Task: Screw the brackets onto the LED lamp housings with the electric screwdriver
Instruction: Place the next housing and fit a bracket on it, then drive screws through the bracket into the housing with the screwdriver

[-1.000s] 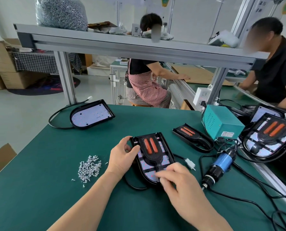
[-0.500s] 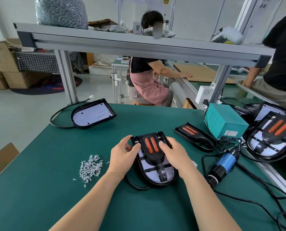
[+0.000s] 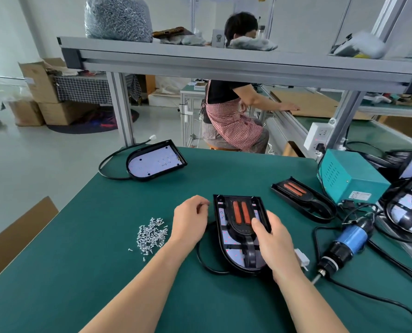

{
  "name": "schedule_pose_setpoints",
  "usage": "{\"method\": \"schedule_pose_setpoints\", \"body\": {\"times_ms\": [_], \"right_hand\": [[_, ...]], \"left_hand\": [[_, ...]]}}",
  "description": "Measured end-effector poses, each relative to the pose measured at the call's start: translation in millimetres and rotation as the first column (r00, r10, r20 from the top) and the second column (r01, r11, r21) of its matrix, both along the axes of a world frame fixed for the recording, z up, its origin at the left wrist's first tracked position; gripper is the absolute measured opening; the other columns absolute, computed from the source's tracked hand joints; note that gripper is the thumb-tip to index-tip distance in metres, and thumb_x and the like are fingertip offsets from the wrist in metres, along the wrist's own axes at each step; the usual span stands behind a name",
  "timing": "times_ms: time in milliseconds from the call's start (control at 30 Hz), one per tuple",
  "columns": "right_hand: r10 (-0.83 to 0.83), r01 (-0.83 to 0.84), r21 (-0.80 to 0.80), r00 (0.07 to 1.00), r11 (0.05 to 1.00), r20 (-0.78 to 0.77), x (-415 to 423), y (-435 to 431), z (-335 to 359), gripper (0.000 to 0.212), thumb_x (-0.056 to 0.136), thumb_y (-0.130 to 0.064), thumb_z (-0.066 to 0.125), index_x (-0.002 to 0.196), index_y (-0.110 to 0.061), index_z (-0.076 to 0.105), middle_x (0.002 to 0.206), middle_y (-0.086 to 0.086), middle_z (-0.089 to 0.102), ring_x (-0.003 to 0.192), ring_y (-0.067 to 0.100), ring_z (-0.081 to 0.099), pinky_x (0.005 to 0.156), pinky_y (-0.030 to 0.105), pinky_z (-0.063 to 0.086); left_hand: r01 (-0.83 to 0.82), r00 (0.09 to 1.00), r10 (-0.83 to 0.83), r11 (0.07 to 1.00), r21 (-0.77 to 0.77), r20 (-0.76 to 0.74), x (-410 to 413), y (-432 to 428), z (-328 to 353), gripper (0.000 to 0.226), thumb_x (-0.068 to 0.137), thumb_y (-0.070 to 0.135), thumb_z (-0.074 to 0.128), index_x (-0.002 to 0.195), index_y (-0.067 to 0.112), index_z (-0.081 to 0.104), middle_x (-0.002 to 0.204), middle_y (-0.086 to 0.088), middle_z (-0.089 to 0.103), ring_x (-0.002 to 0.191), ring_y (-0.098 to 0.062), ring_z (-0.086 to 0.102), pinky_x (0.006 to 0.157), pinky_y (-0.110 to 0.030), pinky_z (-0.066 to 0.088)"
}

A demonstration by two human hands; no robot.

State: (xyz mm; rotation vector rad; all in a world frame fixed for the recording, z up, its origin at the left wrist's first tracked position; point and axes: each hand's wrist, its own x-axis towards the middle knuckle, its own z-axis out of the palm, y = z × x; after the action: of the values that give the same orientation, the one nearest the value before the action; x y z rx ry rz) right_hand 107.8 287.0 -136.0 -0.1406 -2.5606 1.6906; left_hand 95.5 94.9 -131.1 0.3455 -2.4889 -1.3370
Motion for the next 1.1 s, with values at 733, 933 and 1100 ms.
{"method": "schedule_pose_setpoints", "body": {"times_ms": [733, 933, 1100], "right_hand": [[-0.004, 0.005, -0.009, 1.0, 1.0, 0.011, 0, -2, 1, 0.039, 0.103, -0.029, 0.054, 0.141, -0.018, 0.054, 0.127, -0.008, 0.063, 0.122, 0.016, 0.056, 0.104, 0.035, 0.041], [-0.015, 0.014, -0.037, 1.0, 0.999, -0.008, 2, -6, 1, 0.017, 0.101, -0.023, 0.056, 0.099, -0.039, 0.059, 0.099, -0.024, 0.063, 0.103, 0.01, 0.061, 0.078, 0.022, 0.042], [0.018, -0.017, 0.028, 0.999, 0.999, -0.038, 9, -8, 6, 0.021, 0.102, -0.024, 0.054, 0.094, -0.043, 0.053, 0.103, -0.017, 0.063, 0.113, 0.022, 0.055, 0.099, 0.042, 0.043]], "left_hand": [[0.048, 0.991, 0.047, 0.751, -0.659, 0.126, 29, -49, 22, 0.013, 0.096, 0.009, 0.047, 0.096, 0.018, 0.056, 0.095, -0.001, 0.067, 0.09, -0.025, 0.055, 0.082, -0.034, 0.042], [0.059, 0.98, -0.061, 0.998, -0.02, -0.191, 36, 14, 32, 0.014, 0.088, 0.007, 0.069, 0.081, 0.019, 0.067, 0.075, 0.009, 0.066, 0.073, -0.002, 0.058, 0.069, -0.014, 0.044], [0.177, 0.975, -0.148, 0.968, 0.179, -0.164, 37, 48, 15, 0.028, 0.084, 0.008, 0.075, 0.074, 0.035, 0.071, 0.092, 0.006, 0.067, 0.089, 0.004, 0.055, 0.075, -0.005, 0.039]]}}
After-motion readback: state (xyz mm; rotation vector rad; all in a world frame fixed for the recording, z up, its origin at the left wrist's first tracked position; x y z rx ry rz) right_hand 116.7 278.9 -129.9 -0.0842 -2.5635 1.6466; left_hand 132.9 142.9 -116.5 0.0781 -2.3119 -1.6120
